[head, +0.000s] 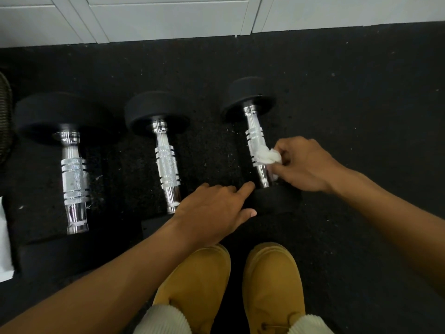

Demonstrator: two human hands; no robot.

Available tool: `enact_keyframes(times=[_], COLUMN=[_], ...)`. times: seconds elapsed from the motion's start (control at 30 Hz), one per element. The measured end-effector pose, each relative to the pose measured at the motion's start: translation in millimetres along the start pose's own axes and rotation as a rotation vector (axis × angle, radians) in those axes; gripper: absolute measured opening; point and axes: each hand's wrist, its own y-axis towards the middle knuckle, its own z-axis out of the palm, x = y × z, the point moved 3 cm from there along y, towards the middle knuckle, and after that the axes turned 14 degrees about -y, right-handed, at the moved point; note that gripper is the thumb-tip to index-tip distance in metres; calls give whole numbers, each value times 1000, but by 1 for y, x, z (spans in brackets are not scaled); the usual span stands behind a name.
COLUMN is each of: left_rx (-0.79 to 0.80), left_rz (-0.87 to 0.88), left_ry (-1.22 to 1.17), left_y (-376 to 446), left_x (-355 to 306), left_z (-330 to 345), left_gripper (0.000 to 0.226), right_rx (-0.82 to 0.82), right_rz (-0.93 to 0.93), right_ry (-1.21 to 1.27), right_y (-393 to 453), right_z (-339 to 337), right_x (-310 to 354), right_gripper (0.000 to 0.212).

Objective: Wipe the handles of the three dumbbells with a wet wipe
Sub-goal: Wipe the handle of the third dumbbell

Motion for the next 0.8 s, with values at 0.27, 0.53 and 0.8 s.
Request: enact_keyframes(times=[0.27, 0.53, 0.8], left_rx=[11, 19, 16], left_rz=[-3, -20, -20], left_ry=[-6, -18, -8], left_y=[0, 0, -1], left_x=[0, 1, 1], left_z=[0, -2, -1], left_gripper=[55, 53, 54], right_rx=[-440, -2, -10], right_rz=[235, 47, 99], right_ry=[344, 102, 87], right_y=[56, 5, 9], right_z=[-23, 6, -1], right_x=[15, -2, 4], right_gripper=[9, 18, 19])
